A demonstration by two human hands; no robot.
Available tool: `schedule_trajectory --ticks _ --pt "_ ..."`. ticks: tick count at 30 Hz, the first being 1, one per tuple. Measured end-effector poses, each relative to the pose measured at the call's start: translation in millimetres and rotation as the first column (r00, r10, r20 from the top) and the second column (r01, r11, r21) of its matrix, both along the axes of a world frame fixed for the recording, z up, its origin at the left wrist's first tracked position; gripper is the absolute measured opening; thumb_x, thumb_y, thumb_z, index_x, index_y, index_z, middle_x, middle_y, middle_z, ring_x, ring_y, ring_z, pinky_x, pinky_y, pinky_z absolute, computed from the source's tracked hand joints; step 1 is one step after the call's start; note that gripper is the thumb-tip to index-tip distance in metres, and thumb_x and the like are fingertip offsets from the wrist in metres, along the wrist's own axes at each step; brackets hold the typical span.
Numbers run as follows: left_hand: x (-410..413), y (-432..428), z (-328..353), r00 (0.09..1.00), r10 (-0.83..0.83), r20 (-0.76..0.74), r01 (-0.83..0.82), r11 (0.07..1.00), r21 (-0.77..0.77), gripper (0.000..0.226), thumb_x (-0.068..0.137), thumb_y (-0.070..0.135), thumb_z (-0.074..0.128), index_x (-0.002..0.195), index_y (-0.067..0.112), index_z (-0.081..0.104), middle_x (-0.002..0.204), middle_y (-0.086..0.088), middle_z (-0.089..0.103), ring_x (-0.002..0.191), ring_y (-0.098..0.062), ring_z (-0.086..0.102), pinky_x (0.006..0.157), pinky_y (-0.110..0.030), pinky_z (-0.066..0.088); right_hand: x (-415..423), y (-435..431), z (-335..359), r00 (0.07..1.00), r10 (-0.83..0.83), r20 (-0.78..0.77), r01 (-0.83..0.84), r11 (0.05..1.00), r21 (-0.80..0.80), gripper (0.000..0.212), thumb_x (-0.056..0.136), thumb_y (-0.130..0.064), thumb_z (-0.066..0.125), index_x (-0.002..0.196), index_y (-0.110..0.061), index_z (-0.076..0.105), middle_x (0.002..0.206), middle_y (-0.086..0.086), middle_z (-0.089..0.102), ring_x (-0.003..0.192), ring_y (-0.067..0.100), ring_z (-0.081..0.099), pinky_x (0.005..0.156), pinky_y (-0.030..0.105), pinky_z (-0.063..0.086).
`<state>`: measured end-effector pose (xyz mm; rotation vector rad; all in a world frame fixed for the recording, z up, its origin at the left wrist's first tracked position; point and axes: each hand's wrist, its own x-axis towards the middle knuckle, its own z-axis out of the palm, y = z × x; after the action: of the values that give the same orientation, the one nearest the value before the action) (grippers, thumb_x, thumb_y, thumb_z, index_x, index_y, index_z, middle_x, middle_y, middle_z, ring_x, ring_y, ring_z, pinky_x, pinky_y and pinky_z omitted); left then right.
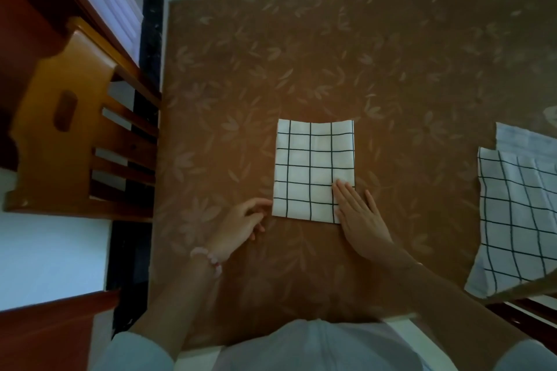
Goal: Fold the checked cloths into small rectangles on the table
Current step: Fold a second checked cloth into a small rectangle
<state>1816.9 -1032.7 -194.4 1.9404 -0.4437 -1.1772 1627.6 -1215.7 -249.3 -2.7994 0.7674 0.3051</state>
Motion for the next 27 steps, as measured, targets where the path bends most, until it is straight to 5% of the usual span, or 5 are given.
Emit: schedule_trajectory --ticks 9,17,24,27 --pt "-7 -3 -5 0.988 -0.093 -0.124 0.095 0.995 0.013 0.037 0.09 0.01 0.058 0.125 0.019 0.049 0.097 -0.004 0.063 0.063 -0.006 0.063 0.05 -0.017 0.047 3 1 8 1.0 -0.008 -0.008 0.008 0.999 0.033 0.061 0.084 -0.046 -0.015 0.142 -0.028 -0.015 0.151 -0.015 -0.016 0.141 0.003 -0.015 0.113 0.031 -0.012" --pt "-11 -4 -6 0.993 0.053 -0.107 -0.055 0.998 -0.017 0.008 0.09 0.015 0.061 0.096 0.012 0.064 0.092 -0.003 0.071 0.062 -0.007 0.066 0.047 -0.017 0.047 2 0 6 1.0 -0.008 0.012 0.007 1.0 0.017 0.06 0.087 -0.045 -0.011 0.144 -0.025 -0.01 0.152 -0.014 -0.011 0.142 0.005 -0.011 0.115 0.032 -0.008" --pt "-15 -15 -9 0.993 0.114 0.036 -0.117 0.987 0.109 0.016 0.091 0.009 0.056 0.078 0.013 0.063 0.07 -0.003 0.066 0.052 -0.011 0.06 0.045 -0.022 0.047 1 0 7 1.0 0.007 0.025 -0.007 1.0 0.025 0.061 0.087 -0.048 -0.013 0.144 -0.026 -0.011 0.153 -0.013 -0.012 0.142 0.005 -0.012 0.114 0.032 -0.009" --pt "-18 -16 -6 0.941 0.04 0.335 -0.11 0.975 0.193 0.017 0.09 0.014 0.052 0.075 0.017 0.06 0.066 -0.001 0.062 0.059 -0.016 0.058 0.057 -0.032 0.05 0 0 2 0.999 0.01 0.051 -0.011 1.0 0.015 0.069 0.084 -0.052 -0.026 0.146 -0.026 -0.009 0.154 -0.013 -0.01 0.142 0.005 -0.011 0.115 0.033 -0.008"
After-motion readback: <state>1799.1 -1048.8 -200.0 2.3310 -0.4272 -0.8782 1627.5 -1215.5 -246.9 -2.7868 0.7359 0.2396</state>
